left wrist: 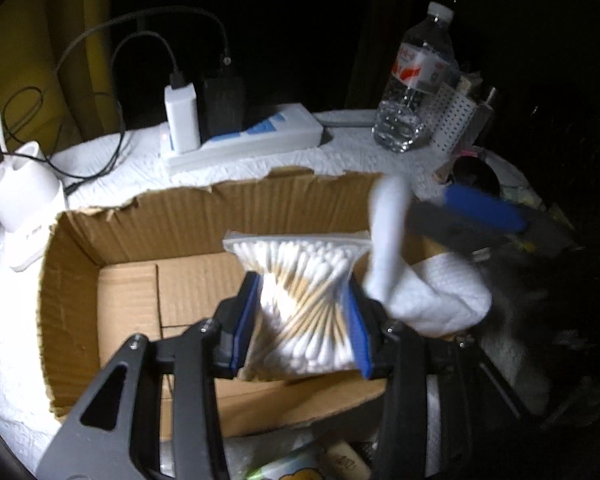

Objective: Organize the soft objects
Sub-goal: 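Lower the swab bag into the box with the left tool while the right tool releases the towel inside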

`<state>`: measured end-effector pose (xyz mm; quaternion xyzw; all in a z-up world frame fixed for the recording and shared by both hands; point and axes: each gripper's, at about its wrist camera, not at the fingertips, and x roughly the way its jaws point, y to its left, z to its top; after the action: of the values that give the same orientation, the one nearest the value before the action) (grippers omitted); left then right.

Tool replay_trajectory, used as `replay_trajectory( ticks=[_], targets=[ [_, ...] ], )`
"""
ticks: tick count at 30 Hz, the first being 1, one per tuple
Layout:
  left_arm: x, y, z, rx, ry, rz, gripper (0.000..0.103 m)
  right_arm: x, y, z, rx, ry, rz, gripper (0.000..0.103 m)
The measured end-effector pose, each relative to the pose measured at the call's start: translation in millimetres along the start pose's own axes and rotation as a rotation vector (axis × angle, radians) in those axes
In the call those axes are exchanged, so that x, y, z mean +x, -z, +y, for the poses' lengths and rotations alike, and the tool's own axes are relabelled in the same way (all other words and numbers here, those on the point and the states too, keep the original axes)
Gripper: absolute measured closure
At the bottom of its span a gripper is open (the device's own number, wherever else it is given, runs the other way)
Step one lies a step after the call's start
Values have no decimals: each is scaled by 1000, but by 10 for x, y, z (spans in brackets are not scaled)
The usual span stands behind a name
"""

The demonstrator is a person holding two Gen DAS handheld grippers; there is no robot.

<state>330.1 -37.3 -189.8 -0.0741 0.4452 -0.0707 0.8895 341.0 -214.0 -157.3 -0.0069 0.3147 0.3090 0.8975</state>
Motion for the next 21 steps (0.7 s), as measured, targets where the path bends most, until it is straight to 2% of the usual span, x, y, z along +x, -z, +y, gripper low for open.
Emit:
replay_trajectory(
  ticks=[3,7,11,16,21],
  targets=[
    [40,0,-42,2,4,10,61,-144,13,-18,-27,50,-29,44],
    [87,-11,-105,7,8,26,60,-27,162,-106,-23,97,63,40],
    [177,2,-164,28,1,58,60,166,345,-210,33,88,149,40],
    [225,8,-146,12,-15,87,60,331,430,-317,82,98,213,39],
    [153,9,-119,-6,-17,74,51,367,419,-374,119,95,226,34]
  ],
)
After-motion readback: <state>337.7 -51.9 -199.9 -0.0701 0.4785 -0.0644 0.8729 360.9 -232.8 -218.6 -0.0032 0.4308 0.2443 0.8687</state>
